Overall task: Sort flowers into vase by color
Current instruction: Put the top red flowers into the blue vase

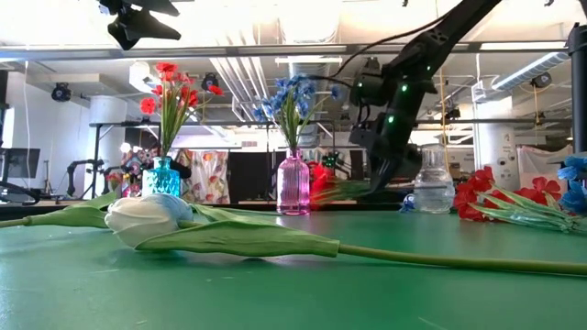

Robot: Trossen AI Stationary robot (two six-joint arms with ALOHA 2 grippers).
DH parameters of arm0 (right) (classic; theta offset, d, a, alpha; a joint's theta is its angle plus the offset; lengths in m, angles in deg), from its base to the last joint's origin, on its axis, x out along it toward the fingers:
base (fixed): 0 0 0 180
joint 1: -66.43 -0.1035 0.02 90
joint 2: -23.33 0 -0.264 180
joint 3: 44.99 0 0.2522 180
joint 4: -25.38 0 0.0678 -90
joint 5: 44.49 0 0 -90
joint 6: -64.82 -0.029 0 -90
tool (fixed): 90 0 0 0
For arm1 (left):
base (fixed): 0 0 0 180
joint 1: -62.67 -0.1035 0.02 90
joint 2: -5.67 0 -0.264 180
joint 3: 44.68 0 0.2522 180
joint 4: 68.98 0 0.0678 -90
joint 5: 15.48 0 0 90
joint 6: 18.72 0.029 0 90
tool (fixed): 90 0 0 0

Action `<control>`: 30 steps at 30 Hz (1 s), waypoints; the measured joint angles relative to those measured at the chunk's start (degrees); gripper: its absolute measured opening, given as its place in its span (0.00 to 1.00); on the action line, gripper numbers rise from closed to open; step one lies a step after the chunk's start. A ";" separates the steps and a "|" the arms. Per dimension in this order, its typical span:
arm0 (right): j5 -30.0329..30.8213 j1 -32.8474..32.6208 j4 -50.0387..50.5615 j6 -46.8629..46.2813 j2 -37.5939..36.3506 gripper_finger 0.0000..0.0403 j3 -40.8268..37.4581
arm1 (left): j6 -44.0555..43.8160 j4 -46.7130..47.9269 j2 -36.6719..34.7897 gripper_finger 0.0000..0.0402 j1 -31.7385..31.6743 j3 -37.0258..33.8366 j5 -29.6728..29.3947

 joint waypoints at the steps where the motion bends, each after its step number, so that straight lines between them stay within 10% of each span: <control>1: 0.00 -0.12 0.74 -0.56 -0.50 0.08 0.00 | 0.02 0.01 0.00 0.50 0.02 0.00 0.00; 30: 4.66 -4.45 -1.58 -16.55 -3.94 0.08 0.66 | -0.23 -0.02 0.37 0.50 0.00 0.00 -0.17</control>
